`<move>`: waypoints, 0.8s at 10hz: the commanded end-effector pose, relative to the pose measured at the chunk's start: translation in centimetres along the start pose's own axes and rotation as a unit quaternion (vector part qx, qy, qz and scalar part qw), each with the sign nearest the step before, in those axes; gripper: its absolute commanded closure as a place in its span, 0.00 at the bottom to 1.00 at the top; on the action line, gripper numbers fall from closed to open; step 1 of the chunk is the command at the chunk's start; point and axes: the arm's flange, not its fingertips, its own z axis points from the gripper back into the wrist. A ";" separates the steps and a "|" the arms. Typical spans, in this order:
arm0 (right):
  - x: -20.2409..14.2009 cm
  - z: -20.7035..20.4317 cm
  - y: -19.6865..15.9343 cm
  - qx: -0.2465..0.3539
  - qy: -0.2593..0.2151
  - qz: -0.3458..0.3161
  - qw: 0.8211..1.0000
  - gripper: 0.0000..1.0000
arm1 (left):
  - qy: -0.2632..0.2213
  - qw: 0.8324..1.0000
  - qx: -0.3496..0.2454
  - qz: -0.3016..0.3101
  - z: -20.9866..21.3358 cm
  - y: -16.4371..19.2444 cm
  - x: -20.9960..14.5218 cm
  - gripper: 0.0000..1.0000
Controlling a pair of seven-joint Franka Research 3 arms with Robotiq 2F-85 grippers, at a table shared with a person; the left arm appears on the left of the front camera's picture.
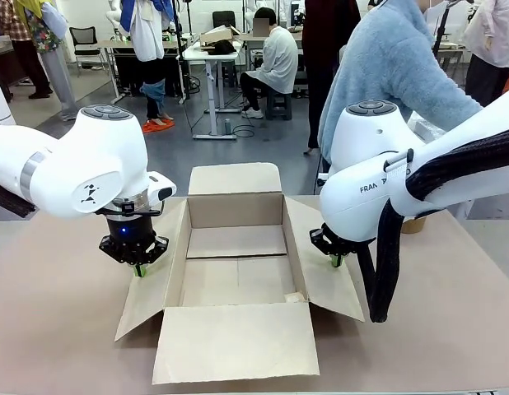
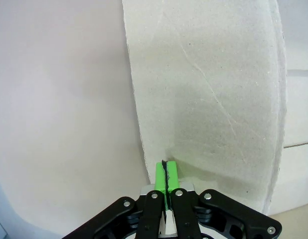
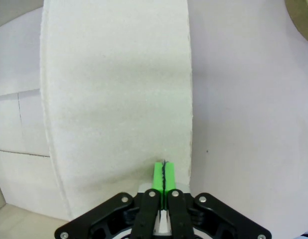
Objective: Wrap the clocks to prevent damage.
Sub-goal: Once the human has placed the objects inside and stepped back, release both hands from the side flaps of the Package Box.
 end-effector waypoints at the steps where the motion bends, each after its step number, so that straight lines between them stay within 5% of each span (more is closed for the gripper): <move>1: 0.0 -0.1 -0.1 -0.001 0.002 -0.001 1.000 0.99 | -0.002 1.000 0.003 -0.005 -0.1 0.0 0.0 1.00; 8: 0.0 -0.1 -0.1 -0.001 0.002 -0.001 1.000 0.99 | -0.002 1.000 0.003 -0.005 -0.1 0.0 0.0 1.00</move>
